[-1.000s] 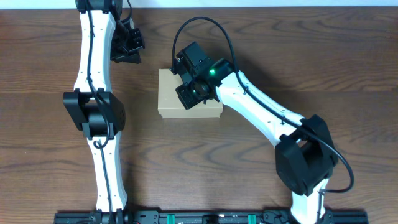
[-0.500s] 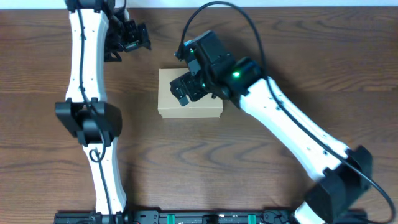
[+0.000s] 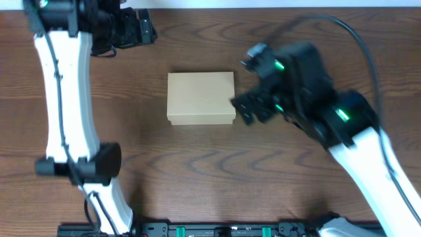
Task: Pack container
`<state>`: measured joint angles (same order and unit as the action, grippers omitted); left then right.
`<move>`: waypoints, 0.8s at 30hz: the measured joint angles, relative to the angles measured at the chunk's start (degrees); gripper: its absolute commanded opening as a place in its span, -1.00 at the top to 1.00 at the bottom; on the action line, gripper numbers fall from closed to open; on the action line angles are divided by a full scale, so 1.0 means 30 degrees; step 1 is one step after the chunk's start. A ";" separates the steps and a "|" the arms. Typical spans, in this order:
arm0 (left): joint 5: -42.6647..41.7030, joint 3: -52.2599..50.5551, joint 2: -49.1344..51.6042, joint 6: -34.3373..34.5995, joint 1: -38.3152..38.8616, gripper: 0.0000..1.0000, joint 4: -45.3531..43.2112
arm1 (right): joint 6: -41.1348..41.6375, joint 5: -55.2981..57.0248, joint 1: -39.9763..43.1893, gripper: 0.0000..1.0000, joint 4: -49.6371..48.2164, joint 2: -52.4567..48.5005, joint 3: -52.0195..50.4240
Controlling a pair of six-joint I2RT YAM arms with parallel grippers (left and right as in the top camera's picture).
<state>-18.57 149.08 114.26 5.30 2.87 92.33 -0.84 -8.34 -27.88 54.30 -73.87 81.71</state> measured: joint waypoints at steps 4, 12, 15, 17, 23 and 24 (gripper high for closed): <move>0.0627 -0.2659 -0.3213 -0.0270 0.0670 -0.91 0.0000 | -0.0233 0.0022 0.0780 -0.99 -0.0554 0.4568 -0.3155; 0.1719 -1.3041 -1.0091 0.0022 0.0721 -0.91 -0.0860 | -0.0495 0.0000 0.1217 -0.98 -0.0656 1.1540 -0.7803; 0.1923 -1.7872 -1.3843 0.0576 0.0714 -0.91 -0.2623 | -0.0503 0.0015 0.1260 -0.98 -0.0284 1.3194 -0.9136; 0.1953 -1.9977 -1.6130 0.0874 0.0721 -0.91 -0.3453 | -0.0503 -0.0007 0.1268 -0.99 -0.0175 1.3675 -0.9384; 0.1982 -2.6119 -2.3380 0.2113 0.0721 -0.91 -0.4393 | -0.0503 0.0007 0.1311 -0.99 -0.0175 1.3879 -0.9537; 0.1982 -2.6811 -2.4334 0.2302 0.0721 -0.91 -0.4539 | -0.0503 0.0015 0.1311 -0.99 -0.0182 1.3879 -0.9544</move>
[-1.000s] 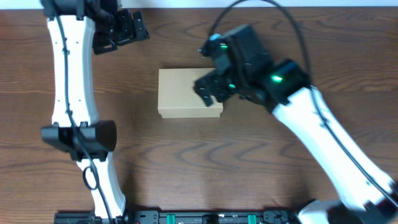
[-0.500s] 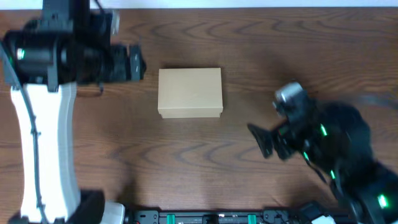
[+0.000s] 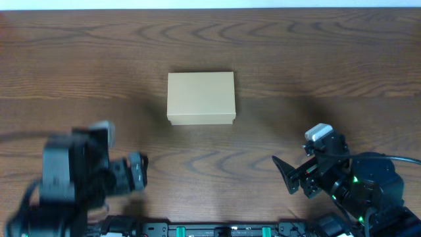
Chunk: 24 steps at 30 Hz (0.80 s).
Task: Pack container
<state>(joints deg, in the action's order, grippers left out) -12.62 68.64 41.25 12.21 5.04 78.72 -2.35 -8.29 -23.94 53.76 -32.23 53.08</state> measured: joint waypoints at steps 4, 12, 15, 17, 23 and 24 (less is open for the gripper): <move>0.0015 -0.2339 -0.3585 0.0568 0.0000 -0.91 -0.0984 | 0.0000 -0.0007 0.0000 -0.99 -0.0007 0.0000 -0.0022; 0.0000 -0.5289 -0.8575 0.0947 0.0000 -0.91 -0.3053 | 0.0000 -0.0007 0.0007 -0.99 0.0000 0.0000 -0.0051; -0.0007 -0.5778 -0.8918 0.1158 0.0000 -0.91 -0.3483 | 0.0000 0.0000 0.0007 -0.99 0.0000 0.0000 -0.0051; 0.0160 -0.5858 -0.8918 0.1384 0.0000 -0.91 -0.3519 | 0.0000 0.0000 0.0007 -0.99 0.0000 0.0000 -0.0051; 0.2091 -0.5858 -0.8918 0.1596 0.0000 -0.91 -0.3854 | 0.0000 -0.0007 0.0007 -0.98 0.0007 0.0000 -0.0051; 0.2579 -0.5865 -0.8918 0.1588 0.0000 -0.91 -0.4000 | 0.0000 0.0000 0.0007 -0.98 0.0000 0.0000 -0.0051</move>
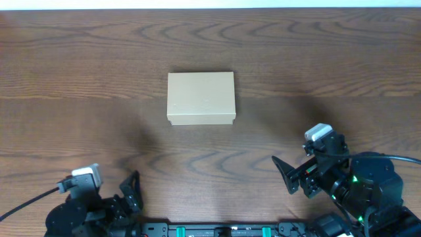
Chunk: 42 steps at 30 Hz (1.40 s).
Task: Pack container
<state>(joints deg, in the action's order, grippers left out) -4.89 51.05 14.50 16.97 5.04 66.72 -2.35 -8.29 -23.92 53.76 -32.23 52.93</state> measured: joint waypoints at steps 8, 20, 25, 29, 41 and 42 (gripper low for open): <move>0.2215 -0.1851 -0.0015 -0.1734 0.0000 -0.91 -0.3359 | 0.0000 0.0000 0.0000 -0.99 0.0000 0.0000 -0.0007; 0.1129 -0.5654 -0.0860 -0.6637 -0.0495 -0.91 -0.5508 | 0.0000 0.0000 0.0007 -0.99 0.0000 0.0000 -0.0022; 0.0889 -0.6747 -0.2208 -0.7482 -0.0831 -0.91 -0.5617 | 0.0000 -0.0007 0.0007 -0.98 0.0000 0.0000 -0.0022; 0.0736 -0.7817 -0.3002 -0.7781 -0.0867 -0.91 -0.6142 | 0.0000 -0.0007 0.0007 -0.98 0.0007 0.0000 -0.0022; -0.0386 -1.1868 -0.4554 -0.7832 -0.1311 -0.91 -0.8765 | 0.0000 0.0000 0.0007 -0.99 0.0007 0.0000 -0.0022; -0.0386 -1.2036 -0.4554 -0.7832 -0.1333 -0.91 -0.8918 | 0.0000 0.0000 0.0007 -0.98 0.0007 0.0000 -0.0022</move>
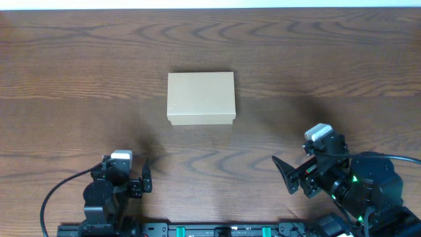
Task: Pack container
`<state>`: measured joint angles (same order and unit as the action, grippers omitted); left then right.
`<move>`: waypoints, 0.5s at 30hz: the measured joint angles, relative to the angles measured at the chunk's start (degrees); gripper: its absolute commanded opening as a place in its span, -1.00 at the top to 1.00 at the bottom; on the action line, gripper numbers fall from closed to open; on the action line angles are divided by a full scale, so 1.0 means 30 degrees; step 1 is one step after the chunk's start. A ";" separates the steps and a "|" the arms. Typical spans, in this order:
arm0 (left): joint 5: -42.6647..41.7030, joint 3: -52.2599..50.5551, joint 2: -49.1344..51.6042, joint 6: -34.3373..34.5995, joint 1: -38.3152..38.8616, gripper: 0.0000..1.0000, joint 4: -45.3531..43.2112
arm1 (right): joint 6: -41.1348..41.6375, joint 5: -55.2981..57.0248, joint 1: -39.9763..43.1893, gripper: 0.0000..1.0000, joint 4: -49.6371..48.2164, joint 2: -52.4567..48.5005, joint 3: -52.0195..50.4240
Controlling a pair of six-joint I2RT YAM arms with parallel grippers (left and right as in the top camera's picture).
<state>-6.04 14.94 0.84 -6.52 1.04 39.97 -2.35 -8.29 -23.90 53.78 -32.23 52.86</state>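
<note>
A tan cardboard box (200, 99) lies with its lid down on the dark wooden table (329, 59), a little left of centre. Both arms are folded back at the near edge, well clear of the box. My left gripper (146, 178) points right at the lower left; only a thin dark finger shows, so its state is unclear. At the lower right my right gripper (283, 175) points left, its fingers spread with nothing between them.
Apart from the box, only wood grain shows on the tabletop. A black rail with green marks (217, 230) runs along the near edge between the two arm bases. The white far edge of the table (210, 4) is at the top.
The left arm has shifted a little right and up at the near edge, and its gripper now sits near the lower left. The right arm and the box have not moved.
First the left arm reached to the far left corner and the right gripper sat against the box's right side. Then both arms were back at the near edge, the left still blurred. The left arm then sat lower, and now rests beside the rail. The box stayed put.
</note>
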 measured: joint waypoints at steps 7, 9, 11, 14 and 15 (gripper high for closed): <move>0.0299 -0.0503 -0.0015 -0.0080 -0.0051 -0.91 -0.0291 | 0.0000 0.0000 0.0000 -0.98 -0.0007 0.0000 0.0000; 0.0554 -0.0576 -0.0015 -0.0138 -0.0066 -0.91 -0.0415 | 0.0000 0.0000 0.0000 -0.99 0.0000 0.0000 0.0000; 0.0736 -0.0801 -0.0022 -0.0197 -0.0087 -0.91 -0.0612 | 0.0000 0.0000 0.0000 -0.99 0.0000 0.0000 0.0000; 0.0867 -0.1384 -0.0036 -0.0270 -0.0102 -0.91 -0.1253 | 0.0000 0.0000 0.0000 -0.99 -0.0007 0.0000 0.0000; 0.0882 -0.1610 -0.0036 -0.0277 -0.0102 -0.91 -0.1443 | 0.0000 0.0000 0.0000 -0.99 0.0000 0.0000 0.0000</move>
<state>-3.40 10.11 0.73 -7.35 0.73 35.64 -2.35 -8.29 -23.90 53.78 -32.23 52.86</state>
